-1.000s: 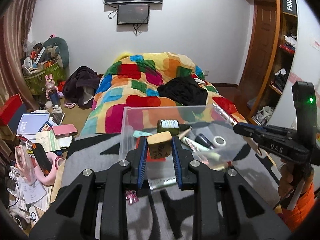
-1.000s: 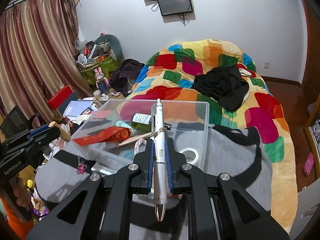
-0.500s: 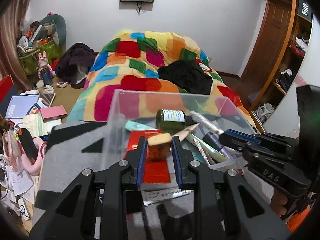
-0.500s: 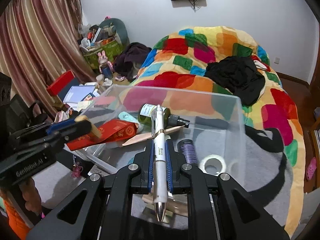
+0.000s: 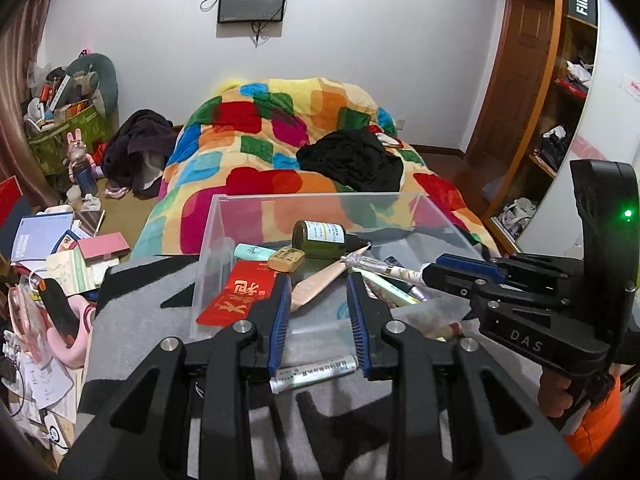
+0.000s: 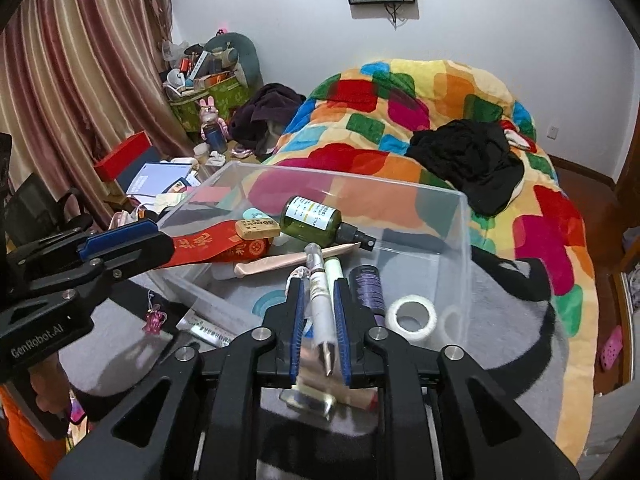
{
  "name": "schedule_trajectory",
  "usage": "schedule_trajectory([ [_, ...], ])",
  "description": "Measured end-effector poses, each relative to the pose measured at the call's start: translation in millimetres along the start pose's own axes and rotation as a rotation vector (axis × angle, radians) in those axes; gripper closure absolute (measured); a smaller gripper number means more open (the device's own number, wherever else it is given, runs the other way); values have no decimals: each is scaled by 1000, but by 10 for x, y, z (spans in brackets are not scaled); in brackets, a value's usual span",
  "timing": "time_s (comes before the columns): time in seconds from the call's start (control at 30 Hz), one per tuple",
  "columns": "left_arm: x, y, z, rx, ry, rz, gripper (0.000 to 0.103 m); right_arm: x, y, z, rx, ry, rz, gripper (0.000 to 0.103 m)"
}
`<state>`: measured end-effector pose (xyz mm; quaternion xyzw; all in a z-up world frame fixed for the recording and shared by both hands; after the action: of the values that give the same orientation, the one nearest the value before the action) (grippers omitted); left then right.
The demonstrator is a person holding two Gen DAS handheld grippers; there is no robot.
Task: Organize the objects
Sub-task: 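Carry the pen and beige block into the clear box and open both tools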
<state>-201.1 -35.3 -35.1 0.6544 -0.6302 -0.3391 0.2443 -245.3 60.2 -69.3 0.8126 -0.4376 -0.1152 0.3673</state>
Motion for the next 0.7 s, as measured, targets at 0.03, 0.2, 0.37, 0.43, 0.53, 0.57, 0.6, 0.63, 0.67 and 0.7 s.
schedule_trajectory([
  [0.03, -10, 2, -33, -7, -2, 0, 69, -2, -2, -45, -8, -1, -1, 85],
  [0.2, -13, -5, -211, -42, 10, 14, 54, 0, -39, -255, -47, -16, -8, 70],
  [0.37, 70, -119, -292, -44, 52, 31, 42, -20, -113, -421, -77, -21, -1, 62],
  [0.43, 135, -204, -286, -32, 70, 33, 41, -44, -162, -439, -76, -23, 8, 61],
  [0.53, 244, -405, -255, 6, 88, 29, 40, -104, -262, -411, -52, -22, 34, 61],
  [0.57, 285, -475, -235, 21, 91, 23, 39, -118, -294, -395, -45, -21, 42, 61],
  [0.6, 322, -540, -217, 35, 93, 20, 39, -139, -327, -386, -41, -23, 47, 61],
  [0.63, 361, -626, -200, 51, 97, 18, 39, -171, -365, -375, -38, -36, 54, 61],
  [0.67, 399, -686, -187, 61, 101, 17, 39, -199, -387, -372, -36, -44, 60, 61],
  [0.7, 437, -755, -167, 74, 107, 15, 39, -226, -421, -362, -32, -50, 70, 61],
])
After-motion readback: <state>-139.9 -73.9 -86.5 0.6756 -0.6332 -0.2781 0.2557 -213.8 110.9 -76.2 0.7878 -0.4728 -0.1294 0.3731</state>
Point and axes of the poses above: each gripper's, at about its wrist camera, not at the fingertips, and z roughly the way its jaws point, x to its left, y to its top, the point moved 9 cm from there along z, roughly the way its jaws point, and after that the axes turned 2 degrees about -y, right-handed, at the moved point
